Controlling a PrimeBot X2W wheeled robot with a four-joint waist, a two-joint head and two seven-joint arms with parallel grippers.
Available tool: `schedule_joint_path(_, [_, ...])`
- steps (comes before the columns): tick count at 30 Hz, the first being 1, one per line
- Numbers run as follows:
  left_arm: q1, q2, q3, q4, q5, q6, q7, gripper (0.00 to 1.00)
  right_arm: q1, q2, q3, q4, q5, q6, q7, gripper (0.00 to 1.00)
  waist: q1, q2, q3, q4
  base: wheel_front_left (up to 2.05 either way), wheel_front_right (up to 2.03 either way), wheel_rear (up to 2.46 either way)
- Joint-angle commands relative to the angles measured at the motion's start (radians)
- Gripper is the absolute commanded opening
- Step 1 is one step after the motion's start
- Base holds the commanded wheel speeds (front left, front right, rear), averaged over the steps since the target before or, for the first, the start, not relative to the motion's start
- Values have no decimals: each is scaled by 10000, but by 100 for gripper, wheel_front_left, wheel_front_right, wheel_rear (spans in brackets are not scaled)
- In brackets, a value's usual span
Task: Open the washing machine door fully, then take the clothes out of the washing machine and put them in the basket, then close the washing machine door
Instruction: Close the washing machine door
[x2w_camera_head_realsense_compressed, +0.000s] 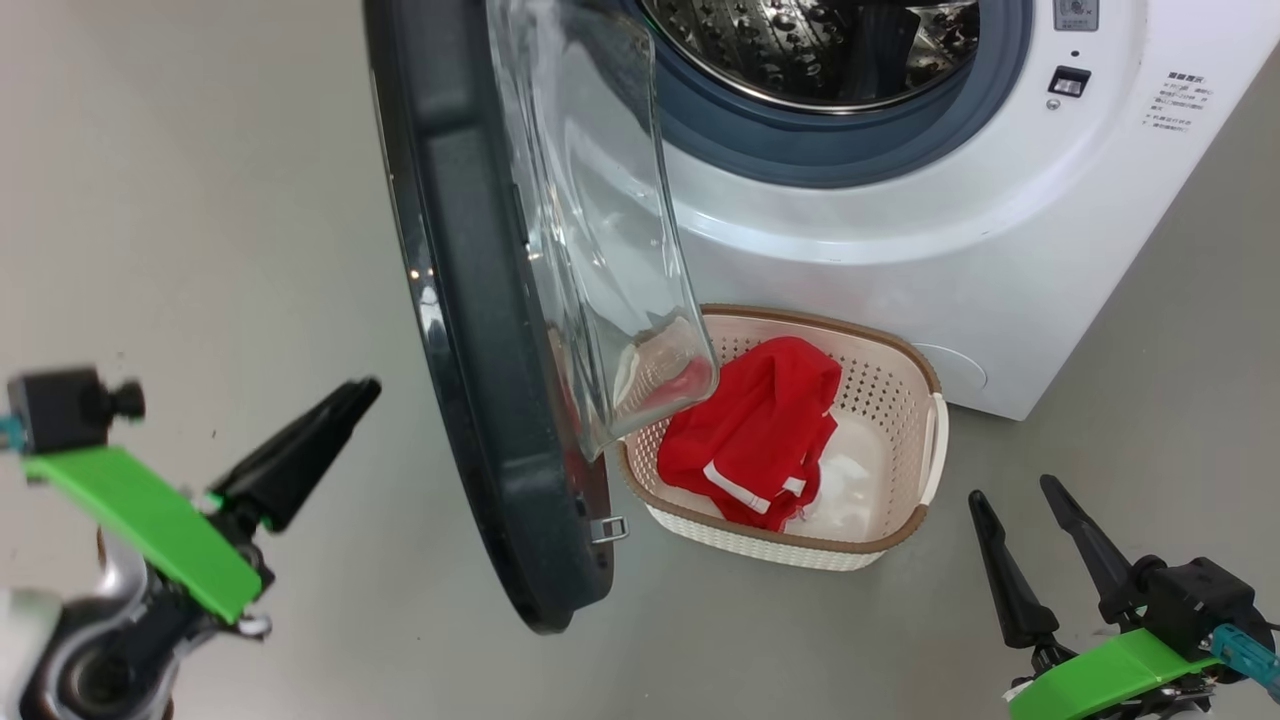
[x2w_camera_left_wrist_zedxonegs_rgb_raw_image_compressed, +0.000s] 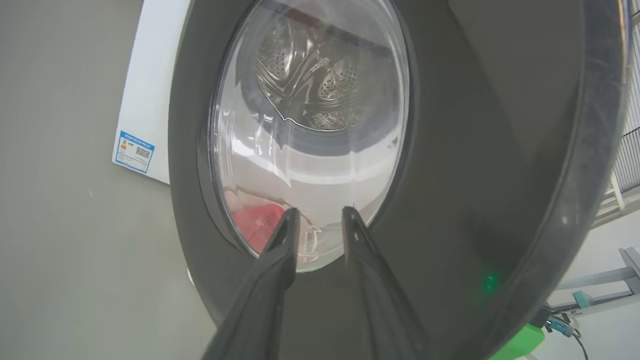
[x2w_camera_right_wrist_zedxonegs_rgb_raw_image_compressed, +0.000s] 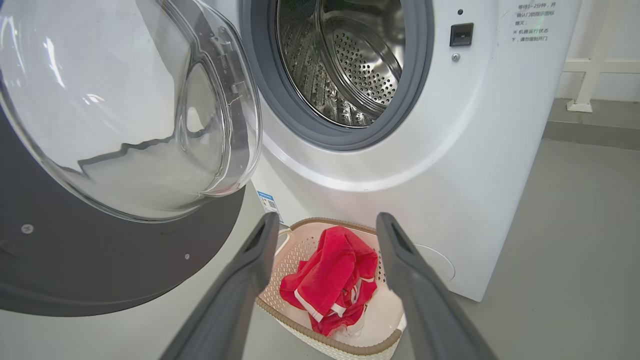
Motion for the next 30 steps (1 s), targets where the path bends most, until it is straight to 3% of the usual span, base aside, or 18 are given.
schedule_joint_path(1, [-94,500,420,-125,110,-69,-183,48,-10,-117,175,-263,-78,46,-65,100,0,0,-7,14,0,0,0])
schedule_joint_path(2, [29,463,400,-49,88,-69,-366,49,1,-123,173,-272,-80,46,-65,100,0,0,-10,25,0,0,0])
schedule_joint_path(3, [155,470,370,44,153,-69,-570,61,12,-132,173,-280,-82,46,-65,100,0,0,-17,33,0,0,0])
schedule_joint_path(4, [279,512,301,151,285,-69,-763,83,22,-143,177,-282,-77,46,-65,100,0,0,-28,38,0,0,0])
schedule_joint_path(6, [506,474,221,349,320,-69,-1157,100,25,-177,182,-279,-62,46,-65,100,0,0,-28,46,0,0,0])
schedule_joint_path(24, [1469,-40,-1050,2987,1145,-69,-5158,100,-262,-256,235,-385,-63,46,-65,100,0,0,144,85,0,0,0])
schedule_joint_path(30, [1626,-307,-1015,3441,1936,-69,-5805,100,-346,-269,215,-411,-27,46,-65,100,0,0,162,84,0,0,0])
